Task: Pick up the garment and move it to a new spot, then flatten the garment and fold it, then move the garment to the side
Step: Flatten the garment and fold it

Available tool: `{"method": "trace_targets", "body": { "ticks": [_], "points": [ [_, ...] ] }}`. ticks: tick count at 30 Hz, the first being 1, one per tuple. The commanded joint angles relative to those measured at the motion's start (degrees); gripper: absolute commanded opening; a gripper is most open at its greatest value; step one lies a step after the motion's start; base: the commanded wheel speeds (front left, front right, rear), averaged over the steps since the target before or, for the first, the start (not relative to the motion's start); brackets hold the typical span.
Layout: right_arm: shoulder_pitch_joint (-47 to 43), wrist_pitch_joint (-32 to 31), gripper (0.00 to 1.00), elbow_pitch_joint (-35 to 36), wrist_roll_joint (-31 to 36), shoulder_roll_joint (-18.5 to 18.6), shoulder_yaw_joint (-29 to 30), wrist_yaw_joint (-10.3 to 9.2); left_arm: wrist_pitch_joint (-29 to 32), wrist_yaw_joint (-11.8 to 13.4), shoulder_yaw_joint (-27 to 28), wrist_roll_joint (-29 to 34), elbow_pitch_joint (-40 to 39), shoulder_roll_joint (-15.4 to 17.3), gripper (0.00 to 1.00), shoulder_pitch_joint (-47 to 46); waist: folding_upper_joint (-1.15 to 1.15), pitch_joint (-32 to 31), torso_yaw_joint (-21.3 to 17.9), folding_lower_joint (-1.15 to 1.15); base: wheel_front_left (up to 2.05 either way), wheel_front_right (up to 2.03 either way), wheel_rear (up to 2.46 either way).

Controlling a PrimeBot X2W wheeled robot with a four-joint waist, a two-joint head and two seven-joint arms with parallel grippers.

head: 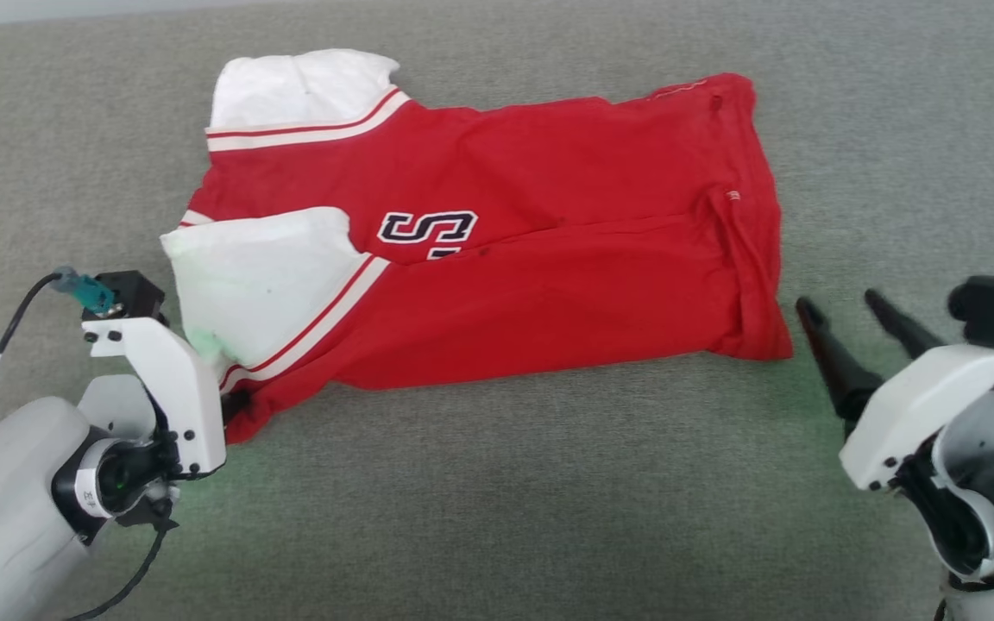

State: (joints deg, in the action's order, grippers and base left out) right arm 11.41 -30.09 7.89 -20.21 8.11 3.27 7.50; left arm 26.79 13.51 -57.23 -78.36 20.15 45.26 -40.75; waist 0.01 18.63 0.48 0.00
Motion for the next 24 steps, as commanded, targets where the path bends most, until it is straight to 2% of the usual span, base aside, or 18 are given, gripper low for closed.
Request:
{"method": "trace_targets", "body": {
  "ticks": [1,7,15,16,17,20,24],
  "points": [
    [0.64,-1.05,1.0,-0.68,-0.59,0.22,-0.58,-0.01,0.0,0.1,-1.48,0.77,1.71,-1.3,0.0,0.98,-0.01,0.2,0.61,0.0,0.0,0.0,0.0],
    [4.55,-7.82,1.0,-6.86,-1.6,2.29,-2.38,-0.01,0.01,-1.31,-1.67,1.28,2.96,-3.9,0.0,-0.96,-0.01,1.07,2.91,0.0,0.0,0.0,0.0],
    [11.06,-16.8,1.0,-19.32,0.35,2.82,-4.94,-0.01,-0.16,-2.73,-2.11,2.75,3.46,-6.6,0.0,-3.71,-0.01,2.13,5.36,0.0,0.0,0.0,0.0],
    [11.47,-17.61,0.43,-20.62,-0.15,2.84,-5.64,-0.01,-0.18,-2.96,-2.2,2.92,3.64,-6.86,0.0,-3.93,-0.01,2.21,5.6,0.0,0.0,0.0,0.0],
    [11.95,-17.9,0.0,-21.51,-0.46,3.12,-6.27,-0.01,-0.37,-3.15,-2.05,2.6,3.82,-7.15,0.0,-4.09,-0.01,2.24,5.82,0.0,0.0,0.0,0.0],
    [12.83,-19.02,0.0,-22.61,-1.12,4.21,-7.52,-0.01,-0.29,-3.7,-2.01,2.66,4.21,-7.27,0.0,-4.56,-0.01,2.06,6.23,0.0,0.0,0.0,0.0],
    [12.93,-21.13,0.0,-20.32,-3.11,6.65,-8.56,-0.01,0.24,-3.82,-1.24,1.97,2.82,-5.07,0.0,-4.55,-0.01,1.46,6.23,0.0,0.0,0.0,0.0]
  ]
}}
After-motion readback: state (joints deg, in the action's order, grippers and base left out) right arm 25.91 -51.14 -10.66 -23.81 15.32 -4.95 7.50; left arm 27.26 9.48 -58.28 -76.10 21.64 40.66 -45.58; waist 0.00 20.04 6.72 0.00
